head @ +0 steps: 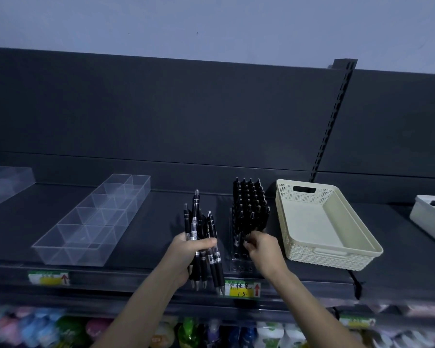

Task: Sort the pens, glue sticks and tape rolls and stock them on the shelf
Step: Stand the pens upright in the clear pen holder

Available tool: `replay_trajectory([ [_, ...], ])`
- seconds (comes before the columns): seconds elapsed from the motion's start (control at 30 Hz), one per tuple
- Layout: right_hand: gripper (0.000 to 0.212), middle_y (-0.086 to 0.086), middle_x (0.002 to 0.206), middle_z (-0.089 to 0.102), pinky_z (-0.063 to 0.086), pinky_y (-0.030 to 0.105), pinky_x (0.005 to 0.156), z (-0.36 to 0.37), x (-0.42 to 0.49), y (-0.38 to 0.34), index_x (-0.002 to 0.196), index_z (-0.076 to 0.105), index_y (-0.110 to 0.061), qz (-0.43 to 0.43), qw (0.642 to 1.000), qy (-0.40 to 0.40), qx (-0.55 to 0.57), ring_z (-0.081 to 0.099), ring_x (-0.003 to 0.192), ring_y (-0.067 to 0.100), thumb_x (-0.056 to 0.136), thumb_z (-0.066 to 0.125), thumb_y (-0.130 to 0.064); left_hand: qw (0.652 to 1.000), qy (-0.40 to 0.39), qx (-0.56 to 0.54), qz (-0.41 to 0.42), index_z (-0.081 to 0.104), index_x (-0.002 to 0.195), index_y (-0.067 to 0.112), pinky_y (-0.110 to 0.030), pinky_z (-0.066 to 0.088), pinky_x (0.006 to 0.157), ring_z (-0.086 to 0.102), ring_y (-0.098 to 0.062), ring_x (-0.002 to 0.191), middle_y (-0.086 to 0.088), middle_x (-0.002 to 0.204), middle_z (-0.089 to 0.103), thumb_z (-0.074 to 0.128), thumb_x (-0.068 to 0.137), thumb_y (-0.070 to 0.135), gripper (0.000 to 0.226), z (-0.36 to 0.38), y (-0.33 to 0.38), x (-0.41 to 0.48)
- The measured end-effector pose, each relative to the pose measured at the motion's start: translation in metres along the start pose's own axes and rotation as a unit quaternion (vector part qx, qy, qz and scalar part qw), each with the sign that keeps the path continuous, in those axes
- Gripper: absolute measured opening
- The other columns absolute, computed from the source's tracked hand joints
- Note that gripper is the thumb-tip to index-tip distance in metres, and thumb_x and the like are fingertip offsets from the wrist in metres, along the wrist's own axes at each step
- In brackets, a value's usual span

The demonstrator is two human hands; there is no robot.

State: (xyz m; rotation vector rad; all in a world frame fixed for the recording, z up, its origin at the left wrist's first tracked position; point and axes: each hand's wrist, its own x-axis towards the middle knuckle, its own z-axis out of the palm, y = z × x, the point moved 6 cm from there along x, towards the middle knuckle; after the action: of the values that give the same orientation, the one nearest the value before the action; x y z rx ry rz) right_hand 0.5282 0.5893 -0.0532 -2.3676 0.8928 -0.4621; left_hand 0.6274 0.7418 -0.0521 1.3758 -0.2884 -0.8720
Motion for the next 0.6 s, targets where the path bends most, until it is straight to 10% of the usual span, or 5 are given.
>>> replay_trajectory([
  [0.13, 0.023, 0.006, 0.102, 0.070, 0.048, 0.021, 0.080, -0.009, -0.007, 0.000, 0.109, 0.066, -0.008, 0.012, 1.000, 0.024, 0.010, 0.065, 0.095, 0.020, 0.088, 0.062, -0.017, 1.000, 0.001, 0.006, 0.011, 0.063, 0.079, 0.006, -0.031, 0.052, 0.056, 0.063, -0.023, 0.067, -0.005, 0.068, 0.066, 0.071, 0.075, 0.002, 0.010, 0.002, 0.001, 0.000],
  [0.3, 0.018, -0.009, 0.062, 0.062, 0.040, 0.008, 0.054, -0.026, -0.024, -0.026, 0.064, 0.064, -0.023, -0.021, 0.986, 0.000, 0.166, 0.055, 0.055, -0.001, 0.080, 0.071, -0.019, 0.999, 0.001, 0.022, 0.034, 0.065, 0.075, 0.004, -0.029, 0.052, 0.054, 0.066, -0.020, 0.062, -0.007, 0.068, 0.067, 0.073, 0.074, 0.002, 0.008, 0.012, 0.010, 0.001],
  [0.6, 0.018, 0.012, 0.065, 0.053, 0.034, 0.020, 0.046, -0.026, -0.031, -0.024, 0.069, 0.064, -0.003, 0.027, 0.946, -0.087, 0.312, 0.043, 0.051, 0.013, 0.086, 0.060, -0.005, 0.999, -0.027, 0.013, 0.032, 0.067, 0.082, 0.004, -0.029, 0.055, 0.060, 0.066, -0.014, 0.064, -0.008, 0.074, 0.071, 0.068, 0.079, 0.002, 0.004, 0.022, 0.011, 0.005],
])
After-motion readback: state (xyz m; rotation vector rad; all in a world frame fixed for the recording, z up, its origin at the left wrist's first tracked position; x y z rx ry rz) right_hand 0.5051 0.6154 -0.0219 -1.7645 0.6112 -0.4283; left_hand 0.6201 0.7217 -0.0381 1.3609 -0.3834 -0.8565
